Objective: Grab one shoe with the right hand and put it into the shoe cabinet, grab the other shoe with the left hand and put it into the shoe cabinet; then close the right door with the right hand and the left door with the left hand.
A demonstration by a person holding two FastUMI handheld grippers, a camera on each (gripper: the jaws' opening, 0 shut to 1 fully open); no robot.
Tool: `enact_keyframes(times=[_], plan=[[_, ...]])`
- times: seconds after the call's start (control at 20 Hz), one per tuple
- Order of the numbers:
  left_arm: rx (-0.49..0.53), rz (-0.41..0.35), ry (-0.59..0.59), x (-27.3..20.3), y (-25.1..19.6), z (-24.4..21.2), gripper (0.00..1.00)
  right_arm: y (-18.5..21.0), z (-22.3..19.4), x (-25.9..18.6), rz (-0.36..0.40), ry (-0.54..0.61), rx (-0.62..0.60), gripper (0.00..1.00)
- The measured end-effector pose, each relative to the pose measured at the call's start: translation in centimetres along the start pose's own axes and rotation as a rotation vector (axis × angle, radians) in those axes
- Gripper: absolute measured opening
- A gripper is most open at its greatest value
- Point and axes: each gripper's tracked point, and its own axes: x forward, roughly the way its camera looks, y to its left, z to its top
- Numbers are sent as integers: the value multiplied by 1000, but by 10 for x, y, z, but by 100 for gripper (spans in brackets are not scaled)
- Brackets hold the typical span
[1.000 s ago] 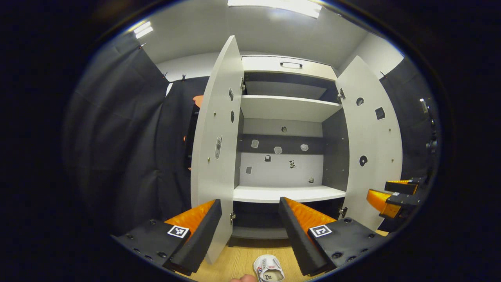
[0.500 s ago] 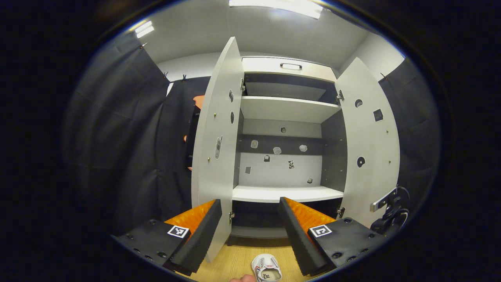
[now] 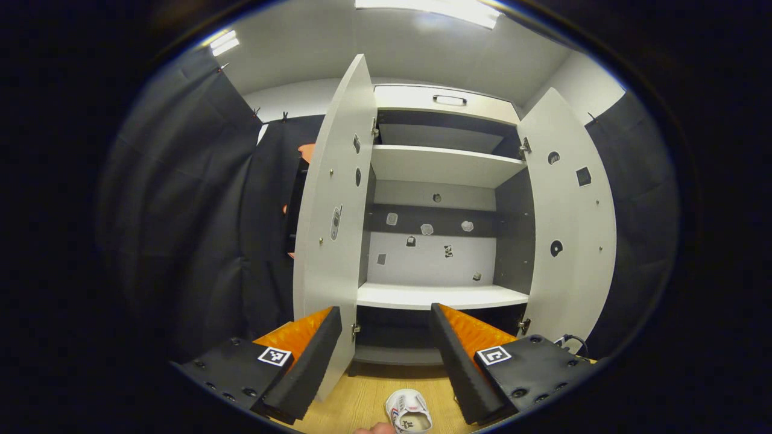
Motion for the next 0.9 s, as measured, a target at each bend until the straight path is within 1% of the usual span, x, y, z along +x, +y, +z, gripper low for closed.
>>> enact_keyframes(times=[0.15, 0.25, 0.3, 0.35, 0.4, 0.45, 0.5, 0.55, 0.6, 0.65, 0.7, 0.75, 0.8, 0.9], plan=[[8, 3, 11, 1, -1, -3, 96, 3, 7, 27, 20, -5, 40, 91], [14, 4, 17, 2, -2, -4, 96, 9, 3, 36, 49, 18, 75, 83], [16, 4, 18, 1, -2, -4, 96, 12, 2, 39, 68, 21, 77, 74], [18, 5, 19, 1, -3, -5, 96, 16, 0, 41, 83, 22, 79, 70], [20, 7, 20, 1, -4, -6, 96, 21, -1, 42, 98, 27, 82, 61], [20, 9, 20, 1, -4, -6, 96, 20, 1, 43, 93, 15, 80, 57], [19, 10, 19, 0, -5, -5, 99, 17, 3, 45, 73, 3, 72, 44], [14, 8, 17, 0, -6, -5, 96, 11, 2, 47, 33, -3, 61, 40], [8, 3, 14, -1, -8, -5, 96, 4, 1, 46, 6, -4, 48, 21], [6, 1, 10, -2, -9, -4, 98, 6, 2, 46, 13, -7, 51, 6], [7, 0, 7, -1, -10, -4, 99, 8, 1, 44, 22, 2, 56, 1], [10, -1, 4, -1, -10, -3, 96, 10, -1, 40, 34, 14, 67, 1], [11, -1, 2, 0, -10, -2, 96, 11, 1, 33, 43, 12, 74, 1], [9, -8, 3, 0, -12, -3, 96, 9, 14, 13, 31, -34, 74, 1]])
